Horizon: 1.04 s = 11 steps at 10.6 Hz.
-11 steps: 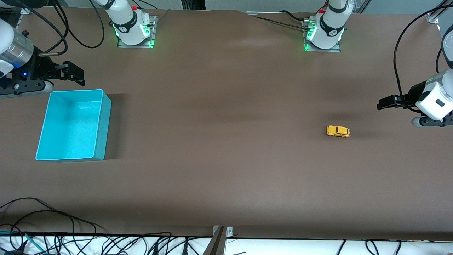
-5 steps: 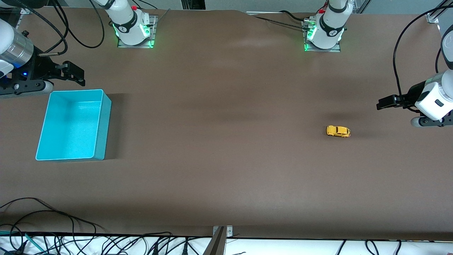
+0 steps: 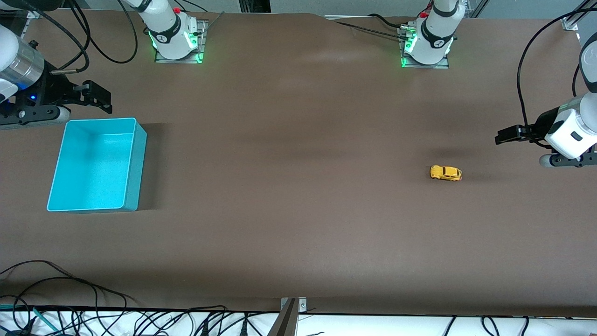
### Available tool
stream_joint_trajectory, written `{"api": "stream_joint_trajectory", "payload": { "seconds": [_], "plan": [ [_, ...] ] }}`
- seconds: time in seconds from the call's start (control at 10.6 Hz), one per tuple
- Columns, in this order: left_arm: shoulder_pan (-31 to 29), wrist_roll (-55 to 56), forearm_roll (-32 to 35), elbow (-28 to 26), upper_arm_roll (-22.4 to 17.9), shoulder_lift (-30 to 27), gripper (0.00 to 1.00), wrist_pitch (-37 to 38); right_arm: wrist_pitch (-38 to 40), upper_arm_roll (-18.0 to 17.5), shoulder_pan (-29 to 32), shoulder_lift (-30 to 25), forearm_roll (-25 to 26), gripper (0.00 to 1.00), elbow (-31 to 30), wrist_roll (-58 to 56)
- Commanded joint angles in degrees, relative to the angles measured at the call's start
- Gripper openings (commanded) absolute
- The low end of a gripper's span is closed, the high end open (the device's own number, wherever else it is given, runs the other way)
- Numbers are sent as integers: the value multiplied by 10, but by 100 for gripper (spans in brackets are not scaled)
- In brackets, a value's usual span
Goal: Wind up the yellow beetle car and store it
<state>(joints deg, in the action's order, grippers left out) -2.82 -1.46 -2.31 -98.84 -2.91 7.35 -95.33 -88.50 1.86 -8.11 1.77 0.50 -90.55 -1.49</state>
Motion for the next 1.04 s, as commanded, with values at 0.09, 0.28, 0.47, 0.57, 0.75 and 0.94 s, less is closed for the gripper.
{"api": "stream_joint_trajectory", "payload": {
  "seconds": [0.09,0.28,0.47,0.57,0.75,0.94],
  "plan": [
    [-3,11,-15,-3,0,4,100,1,11,2,2,2,-9,100,10,-5],
    [-3,104,-15,-4,0,26,100,0,11,2,2,1,-9,100,10,-5],
    [-10,204,-15,-8,0,41,100,-10,11,2,2,2,-9,100,10,-6],
    [-12,268,-15,-20,0,48,100,-32,11,2,2,2,-9,100,10,-6],
    [-11,404,-13,-84,2,49,100,-122,11,2,2,2,-9,100,10,-6],
    [-9,536,-10,-137,4,56,100,-208,11,2,2,2,-9,100,10,-6]
  ]
}}
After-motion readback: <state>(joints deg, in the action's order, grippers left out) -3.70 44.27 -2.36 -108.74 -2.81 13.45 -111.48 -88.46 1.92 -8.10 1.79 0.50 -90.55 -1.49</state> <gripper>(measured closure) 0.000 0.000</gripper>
